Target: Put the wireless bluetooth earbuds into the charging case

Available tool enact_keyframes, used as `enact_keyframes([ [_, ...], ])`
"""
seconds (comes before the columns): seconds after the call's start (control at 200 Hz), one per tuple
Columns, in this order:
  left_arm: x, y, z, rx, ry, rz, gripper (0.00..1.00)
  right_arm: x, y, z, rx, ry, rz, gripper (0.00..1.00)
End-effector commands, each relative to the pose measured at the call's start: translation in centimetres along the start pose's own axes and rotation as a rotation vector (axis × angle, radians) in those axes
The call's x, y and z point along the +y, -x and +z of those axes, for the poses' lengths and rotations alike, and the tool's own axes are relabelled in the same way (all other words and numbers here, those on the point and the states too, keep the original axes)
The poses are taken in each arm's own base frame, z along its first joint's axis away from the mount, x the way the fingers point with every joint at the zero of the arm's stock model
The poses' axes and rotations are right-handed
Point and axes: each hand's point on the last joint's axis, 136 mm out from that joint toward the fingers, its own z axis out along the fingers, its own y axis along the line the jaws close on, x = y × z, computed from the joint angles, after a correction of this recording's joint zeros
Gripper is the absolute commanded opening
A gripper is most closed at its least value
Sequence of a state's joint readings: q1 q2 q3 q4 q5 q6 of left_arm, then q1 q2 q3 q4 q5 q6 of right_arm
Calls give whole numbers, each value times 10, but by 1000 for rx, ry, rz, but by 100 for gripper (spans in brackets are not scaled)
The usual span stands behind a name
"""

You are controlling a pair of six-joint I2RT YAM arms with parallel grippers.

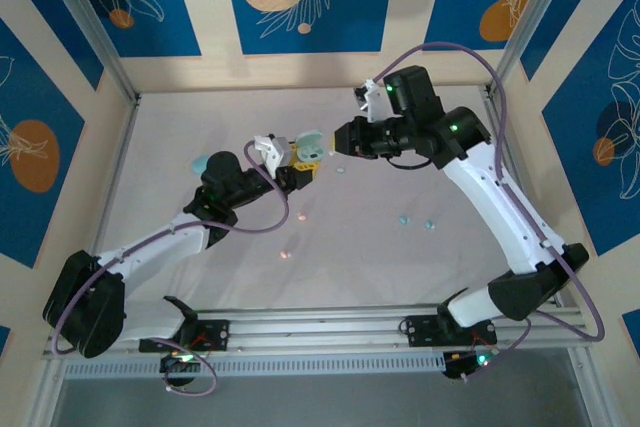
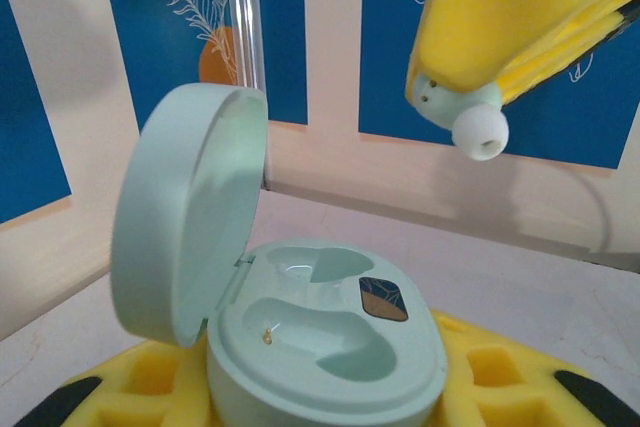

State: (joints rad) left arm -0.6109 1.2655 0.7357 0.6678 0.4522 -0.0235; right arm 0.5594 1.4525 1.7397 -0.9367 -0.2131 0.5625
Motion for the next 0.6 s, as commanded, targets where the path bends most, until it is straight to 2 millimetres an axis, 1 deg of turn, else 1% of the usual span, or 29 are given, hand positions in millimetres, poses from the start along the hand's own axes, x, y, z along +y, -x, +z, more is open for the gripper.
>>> enact_keyframes([
  [0.0, -6, 24, 4, -67, -32, 37, 36, 19, 4, 5, 10, 49, -15, 18],
  [0.245, -5, 23, 4, -65, -29, 35, 36, 25, 4, 20, 28, 30, -35, 18],
  [0.595, -6, 25, 4, -73, -31, 34, 36, 20, 5, 37, 46, -31, -46, 18],
])
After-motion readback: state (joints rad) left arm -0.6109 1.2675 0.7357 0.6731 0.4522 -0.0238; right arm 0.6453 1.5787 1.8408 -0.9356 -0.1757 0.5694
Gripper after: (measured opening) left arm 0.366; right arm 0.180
